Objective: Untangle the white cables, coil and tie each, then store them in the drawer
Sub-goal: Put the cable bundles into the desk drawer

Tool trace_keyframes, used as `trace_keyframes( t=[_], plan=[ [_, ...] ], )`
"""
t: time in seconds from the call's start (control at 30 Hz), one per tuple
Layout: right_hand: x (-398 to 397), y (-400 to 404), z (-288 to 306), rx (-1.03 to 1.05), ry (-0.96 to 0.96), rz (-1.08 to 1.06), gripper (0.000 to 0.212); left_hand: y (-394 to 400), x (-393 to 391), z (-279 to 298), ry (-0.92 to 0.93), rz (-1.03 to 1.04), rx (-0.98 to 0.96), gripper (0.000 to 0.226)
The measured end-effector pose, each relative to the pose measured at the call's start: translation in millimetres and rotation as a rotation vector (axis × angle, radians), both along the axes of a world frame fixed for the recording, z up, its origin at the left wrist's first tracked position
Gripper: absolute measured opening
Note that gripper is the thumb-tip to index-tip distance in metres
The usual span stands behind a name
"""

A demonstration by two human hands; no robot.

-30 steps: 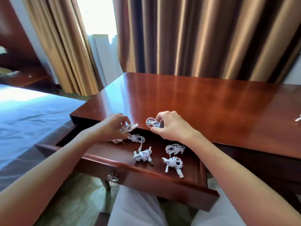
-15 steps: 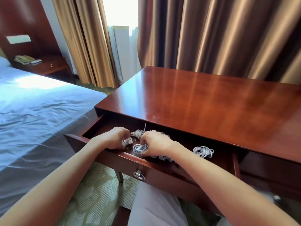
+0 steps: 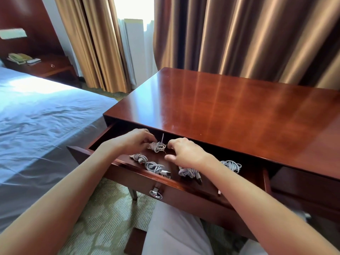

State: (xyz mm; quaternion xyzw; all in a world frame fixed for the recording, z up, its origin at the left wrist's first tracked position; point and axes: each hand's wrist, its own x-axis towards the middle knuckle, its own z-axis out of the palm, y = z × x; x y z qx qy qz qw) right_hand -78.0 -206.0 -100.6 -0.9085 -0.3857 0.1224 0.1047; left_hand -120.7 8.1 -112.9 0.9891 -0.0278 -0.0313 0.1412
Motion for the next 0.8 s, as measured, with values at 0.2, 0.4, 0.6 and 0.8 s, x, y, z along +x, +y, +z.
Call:
trace_keyframes(
  t=[0.2,0.4,0.6,0.8],
  plan=[
    [-2,-2,-17,-0.141,-0.109,-0.002,0.048,-15,18,-23,0.108,-0.027,0.101,0.067],
    [14,2,-25,-0.086,0.03,-0.016,0.048,-12,25,-26,0.051,0.035,0.09,0.045],
    [13,8,-25,0.057,0.137,0.063,0.037,6,15,-22,0.094,0.087,0.103,0.04],
    [6,13,-28,0.14,0.199,0.145,0.045,11,7,-15,0.168,0.11,0.114,0.038]
  ],
)
